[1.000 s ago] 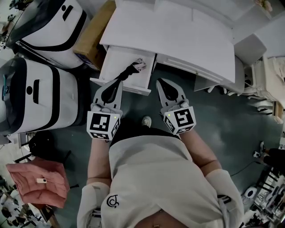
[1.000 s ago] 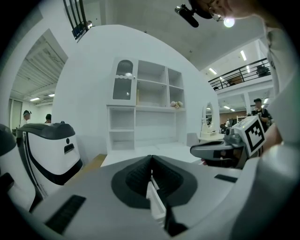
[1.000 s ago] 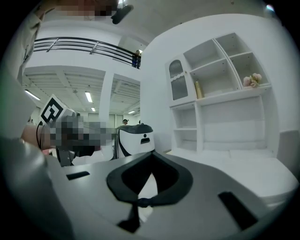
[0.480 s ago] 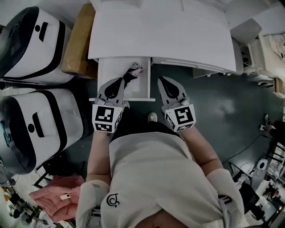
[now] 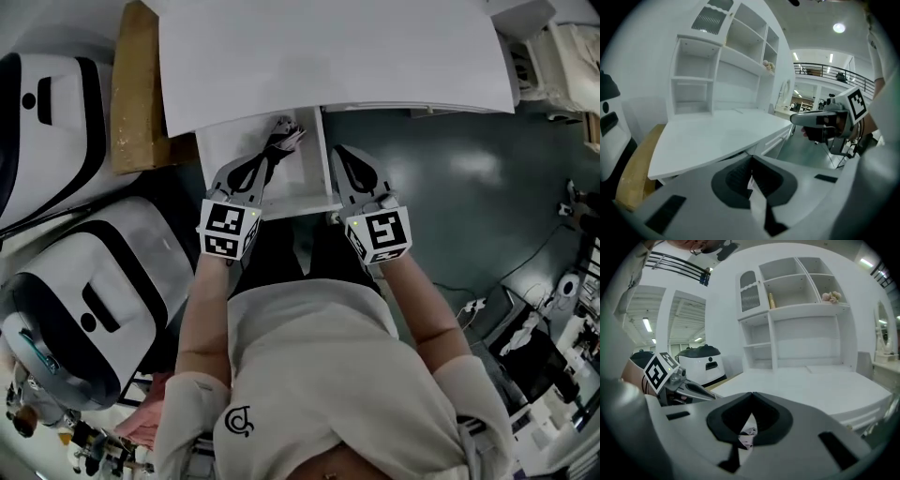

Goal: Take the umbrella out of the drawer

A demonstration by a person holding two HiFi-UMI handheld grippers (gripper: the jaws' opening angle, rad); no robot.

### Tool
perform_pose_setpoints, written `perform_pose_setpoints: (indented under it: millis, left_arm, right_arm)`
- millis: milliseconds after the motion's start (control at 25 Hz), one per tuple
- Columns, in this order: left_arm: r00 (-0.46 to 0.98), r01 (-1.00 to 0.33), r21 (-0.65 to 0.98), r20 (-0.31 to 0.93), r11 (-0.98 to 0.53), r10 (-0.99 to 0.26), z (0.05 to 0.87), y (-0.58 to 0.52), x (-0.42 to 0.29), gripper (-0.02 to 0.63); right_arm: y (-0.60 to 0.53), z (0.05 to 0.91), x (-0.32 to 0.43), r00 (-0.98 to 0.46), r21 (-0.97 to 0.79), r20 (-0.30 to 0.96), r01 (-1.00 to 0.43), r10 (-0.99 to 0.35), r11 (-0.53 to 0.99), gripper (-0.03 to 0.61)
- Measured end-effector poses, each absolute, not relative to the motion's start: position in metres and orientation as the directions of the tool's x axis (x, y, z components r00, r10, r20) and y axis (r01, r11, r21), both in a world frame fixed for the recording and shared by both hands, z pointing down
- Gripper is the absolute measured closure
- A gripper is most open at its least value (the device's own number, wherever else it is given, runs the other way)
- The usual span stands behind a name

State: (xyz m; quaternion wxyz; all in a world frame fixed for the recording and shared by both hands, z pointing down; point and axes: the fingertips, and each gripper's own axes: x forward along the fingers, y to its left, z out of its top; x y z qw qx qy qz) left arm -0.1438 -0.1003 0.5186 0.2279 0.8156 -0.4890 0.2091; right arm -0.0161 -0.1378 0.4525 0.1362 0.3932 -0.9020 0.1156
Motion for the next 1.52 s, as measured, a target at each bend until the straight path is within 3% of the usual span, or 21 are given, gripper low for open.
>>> perform_pose_setpoints:
  millis: [200, 320, 600, 800, 920, 1200, 1400, 1520]
  left_arm:
    - [0.471, -0.868, 0.233, 0.664, -0.437, -0.58, 0.582, -0.11, -0.14, 0.6]
    - [0.49, -0.85, 0.252, 0.701, -0.463, -0.518, 0.614, -0.116, -0.135, 0.563]
    - [0.521, -0.81, 0.306, 0.767, -0.499, -0.376, 0.68, -0.122, -0.117, 0.402]
    - [0.466, -0.823, 0.256, 0.815, -0.507, -0.345, 0.712, -0.132, -0.112, 0.247]
    - [0.442, -0.817, 0.24, 0.845, -0.525, -0.301, 0.733, -0.133, -0.107, 0.207]
    - [0.397, -0.805, 0.234, 0.895, -0.546, -0.202, 0.782, -0.13, -0.103, 0.196]
    - [0.333, -0.826, 0.158, 0.911, -0.54, -0.243, 0.796, -0.137, -0.107, 0.204]
    - [0.296, -0.849, 0.109, 0.908, -0.517, -0.296, 0.796, -0.143, -0.116, 0.287]
  right_arm:
    - [-0.139, 0.485, -0.025, -0.622, -0.128, 0.394, -0.766, -0.677, 0.63, 0.572]
    - [-0.137, 0.501, -0.027, -0.601, -0.144, 0.421, -0.783, -0.679, 0.605, 0.572]
    - [-0.145, 0.524, -0.025, -0.556, -0.18, 0.448, -0.823, -0.7, 0.538, 0.572]
    - [-0.147, 0.543, -0.019, -0.534, -0.202, 0.475, -0.84, -0.7, 0.503, 0.572]
    - [-0.151, 0.551, -0.016, -0.515, -0.21, 0.486, -0.853, -0.706, 0.478, 0.572]
    - [-0.158, 0.562, -0.017, -0.505, -0.223, 0.493, -0.86, -0.708, 0.459, 0.572]
    - [-0.157, 0.57, -0.01, -0.486, -0.213, 0.509, -0.871, -0.71, 0.443, 0.572]
    - [-0.156, 0.573, -0.004, -0.469, -0.212, 0.512, -0.881, -0.719, 0.423, 0.572]
